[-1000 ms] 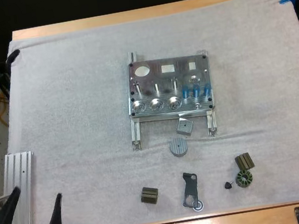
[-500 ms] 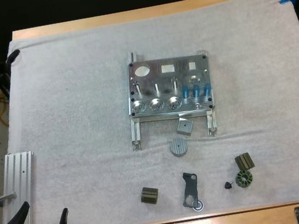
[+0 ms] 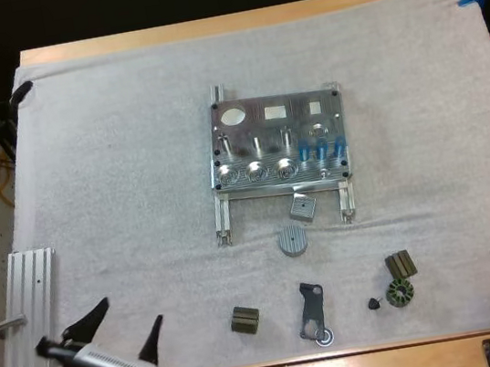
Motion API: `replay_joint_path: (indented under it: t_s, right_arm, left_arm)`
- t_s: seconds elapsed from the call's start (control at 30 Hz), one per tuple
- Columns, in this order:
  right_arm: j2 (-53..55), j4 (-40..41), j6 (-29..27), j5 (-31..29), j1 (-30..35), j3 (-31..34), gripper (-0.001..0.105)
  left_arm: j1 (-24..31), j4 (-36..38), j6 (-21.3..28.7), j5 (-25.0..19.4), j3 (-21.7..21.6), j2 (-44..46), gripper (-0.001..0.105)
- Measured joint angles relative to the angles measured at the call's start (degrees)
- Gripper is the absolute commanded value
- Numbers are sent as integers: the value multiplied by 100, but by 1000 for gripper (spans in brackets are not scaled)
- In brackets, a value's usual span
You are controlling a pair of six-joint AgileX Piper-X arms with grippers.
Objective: Load cells from right to left
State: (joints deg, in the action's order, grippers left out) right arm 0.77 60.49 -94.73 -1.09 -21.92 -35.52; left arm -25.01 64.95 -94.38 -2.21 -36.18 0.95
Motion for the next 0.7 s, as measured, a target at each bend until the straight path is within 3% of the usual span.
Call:
replay_joint_path:
  t_s: [0.23,0.7]
  right_arm:
    - [-11,-98,-80,334,0,463,43]
    - [-11,-111,-234,334,0,550,43]
  left_arm:
    - [0,-325,44,258,579,-11,68]
    - [0,-515,91,287,595,-11,68]
